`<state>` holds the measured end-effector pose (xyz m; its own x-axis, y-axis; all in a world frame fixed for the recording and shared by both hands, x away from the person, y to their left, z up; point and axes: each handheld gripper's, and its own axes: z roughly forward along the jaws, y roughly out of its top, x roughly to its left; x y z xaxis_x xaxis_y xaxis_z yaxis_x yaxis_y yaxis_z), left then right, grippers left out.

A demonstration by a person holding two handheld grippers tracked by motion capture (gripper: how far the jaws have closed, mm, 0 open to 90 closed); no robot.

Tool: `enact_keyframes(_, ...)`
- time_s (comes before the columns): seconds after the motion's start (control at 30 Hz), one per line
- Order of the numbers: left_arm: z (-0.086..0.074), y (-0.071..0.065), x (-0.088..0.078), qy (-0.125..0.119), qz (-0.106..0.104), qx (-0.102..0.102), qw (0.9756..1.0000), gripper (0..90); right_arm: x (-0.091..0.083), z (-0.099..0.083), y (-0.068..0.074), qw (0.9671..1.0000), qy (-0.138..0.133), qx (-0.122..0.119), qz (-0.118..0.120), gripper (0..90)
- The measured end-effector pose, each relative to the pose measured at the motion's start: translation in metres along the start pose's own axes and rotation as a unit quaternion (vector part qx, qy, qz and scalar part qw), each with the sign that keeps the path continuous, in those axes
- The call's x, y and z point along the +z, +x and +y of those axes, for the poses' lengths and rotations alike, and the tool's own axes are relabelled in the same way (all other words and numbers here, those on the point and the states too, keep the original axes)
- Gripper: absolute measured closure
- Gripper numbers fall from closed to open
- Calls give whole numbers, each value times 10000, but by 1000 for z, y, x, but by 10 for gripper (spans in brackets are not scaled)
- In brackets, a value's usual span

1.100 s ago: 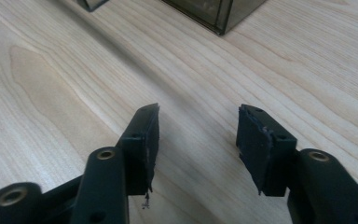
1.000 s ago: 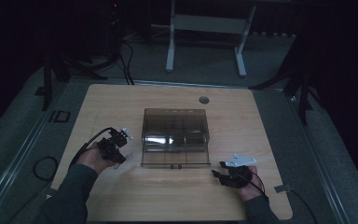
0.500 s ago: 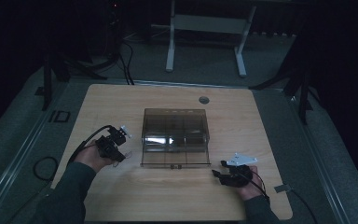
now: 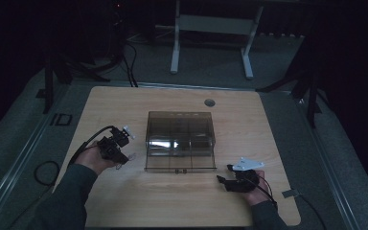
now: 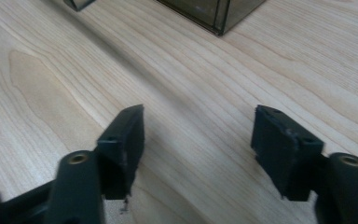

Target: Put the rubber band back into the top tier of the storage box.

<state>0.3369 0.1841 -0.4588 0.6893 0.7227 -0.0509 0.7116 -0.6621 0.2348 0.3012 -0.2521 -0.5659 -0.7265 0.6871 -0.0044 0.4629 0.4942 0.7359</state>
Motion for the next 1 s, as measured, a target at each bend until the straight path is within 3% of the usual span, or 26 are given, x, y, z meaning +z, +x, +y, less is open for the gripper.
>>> enact_keyframes(0.4, 5, 0, -7, -27, 13, 83, 10000, 859, 2, 1, -1, 9998, 87, 121, -147, 205)
enact_keyframes(1.0, 12, -3, -18, -145, 46, 234, 9996, 859, 3, 1, -1, 9997, 134, 125, -147, 153)
